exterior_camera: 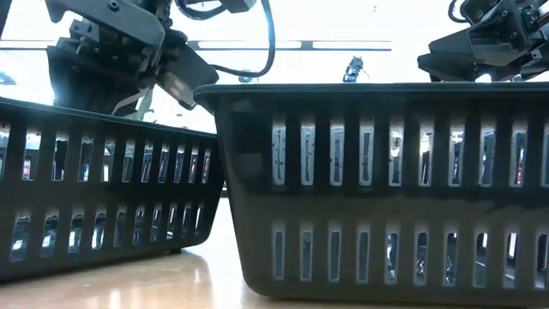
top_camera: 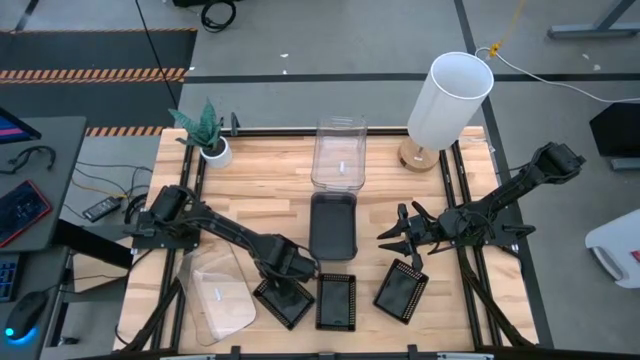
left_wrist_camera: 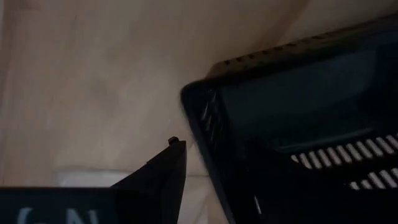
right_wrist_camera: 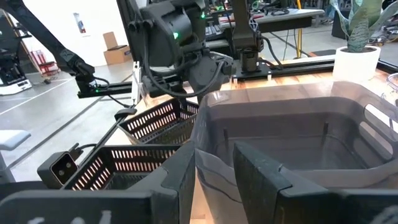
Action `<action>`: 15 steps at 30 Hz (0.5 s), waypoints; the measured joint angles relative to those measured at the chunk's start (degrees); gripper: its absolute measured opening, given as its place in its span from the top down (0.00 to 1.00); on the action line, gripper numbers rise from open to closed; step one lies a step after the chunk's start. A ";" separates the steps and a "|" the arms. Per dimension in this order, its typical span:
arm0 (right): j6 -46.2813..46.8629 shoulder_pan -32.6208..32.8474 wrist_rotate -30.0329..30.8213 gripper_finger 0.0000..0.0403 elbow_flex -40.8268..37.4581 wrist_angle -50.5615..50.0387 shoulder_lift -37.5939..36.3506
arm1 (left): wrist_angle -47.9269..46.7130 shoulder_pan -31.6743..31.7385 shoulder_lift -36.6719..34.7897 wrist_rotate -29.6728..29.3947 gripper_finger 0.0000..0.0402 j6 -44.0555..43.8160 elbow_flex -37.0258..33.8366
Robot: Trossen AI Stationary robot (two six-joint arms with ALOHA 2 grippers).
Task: Stack baskets by color
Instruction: Stack the left black bin on top of the middle black bin
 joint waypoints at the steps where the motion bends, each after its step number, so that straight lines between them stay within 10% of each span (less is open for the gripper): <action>1: 0.02 0.00 0.00 0.72 0.00 0.05 0.02 | 1.09 -0.02 0.02 0.34 0.57 -0.01 -0.42; 15: -0.42 0.00 0.00 0.72 0.00 0.17 0.00 | 5.64 -0.48 0.09 0.35 0.62 0.24 -3.62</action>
